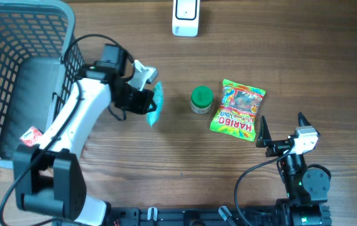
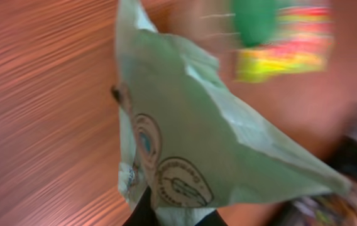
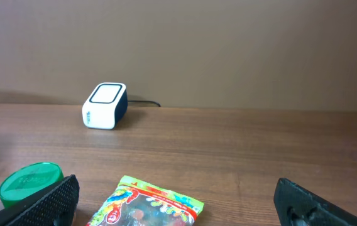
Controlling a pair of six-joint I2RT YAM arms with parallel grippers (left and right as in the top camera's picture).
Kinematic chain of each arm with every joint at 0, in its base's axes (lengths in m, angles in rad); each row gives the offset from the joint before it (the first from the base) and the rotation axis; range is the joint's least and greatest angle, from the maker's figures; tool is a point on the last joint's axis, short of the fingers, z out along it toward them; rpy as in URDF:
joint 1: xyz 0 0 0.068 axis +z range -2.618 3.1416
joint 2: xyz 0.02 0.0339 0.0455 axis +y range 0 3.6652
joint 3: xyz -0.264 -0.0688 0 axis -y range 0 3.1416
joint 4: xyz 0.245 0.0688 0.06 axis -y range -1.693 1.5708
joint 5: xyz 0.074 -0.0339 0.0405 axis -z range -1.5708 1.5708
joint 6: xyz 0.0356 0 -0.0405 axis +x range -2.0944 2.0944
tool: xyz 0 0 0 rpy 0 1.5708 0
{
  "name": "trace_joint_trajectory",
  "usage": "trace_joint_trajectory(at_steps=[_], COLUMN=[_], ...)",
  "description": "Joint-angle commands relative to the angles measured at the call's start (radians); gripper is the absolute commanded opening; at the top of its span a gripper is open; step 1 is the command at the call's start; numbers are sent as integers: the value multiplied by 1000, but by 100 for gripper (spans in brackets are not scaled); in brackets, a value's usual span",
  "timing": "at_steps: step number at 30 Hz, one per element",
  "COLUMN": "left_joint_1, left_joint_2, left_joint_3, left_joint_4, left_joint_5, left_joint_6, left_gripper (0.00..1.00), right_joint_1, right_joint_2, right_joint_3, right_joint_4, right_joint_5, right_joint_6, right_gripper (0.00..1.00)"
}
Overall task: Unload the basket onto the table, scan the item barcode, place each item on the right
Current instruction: 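Carry the wipes pack out and place it left of the jar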
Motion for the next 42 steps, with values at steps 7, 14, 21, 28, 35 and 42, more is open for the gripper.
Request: trace_joint_trajectory(at_steps=[7, 14, 21, 28, 35, 42], left_joint_1=[-218, -327, -395, -346, -291, 117], left_joint_2=[30, 163, 165, -26, -327, -599], left_joint_3=[-5, -5, 18, 158, 213, 213], left_joint_4=[172, 258, 306, 165, 120, 135], left_joint_5=[-409, -429, -431, -431, -740, -785], left_joint_6=[-524, -647, -642, -615, -560, -617], left_gripper=[4, 13, 100, 100, 100, 100], right_joint_1=[-2, -3, -3, -3, -3, -3], right_joint_2=[-8, -8, -8, -8, -8, -8], right_joint_3=[-1, -1, -1, -1, -1, -1], right_joint_4=[2, 2, 2, 2, 2, 2], right_joint_5=[13, 13, 13, 13, 13, 13], right_joint_6=[-12, -12, -12, -12, -11, -12], right_gripper=[100, 100, 100, 100, 100, 100])
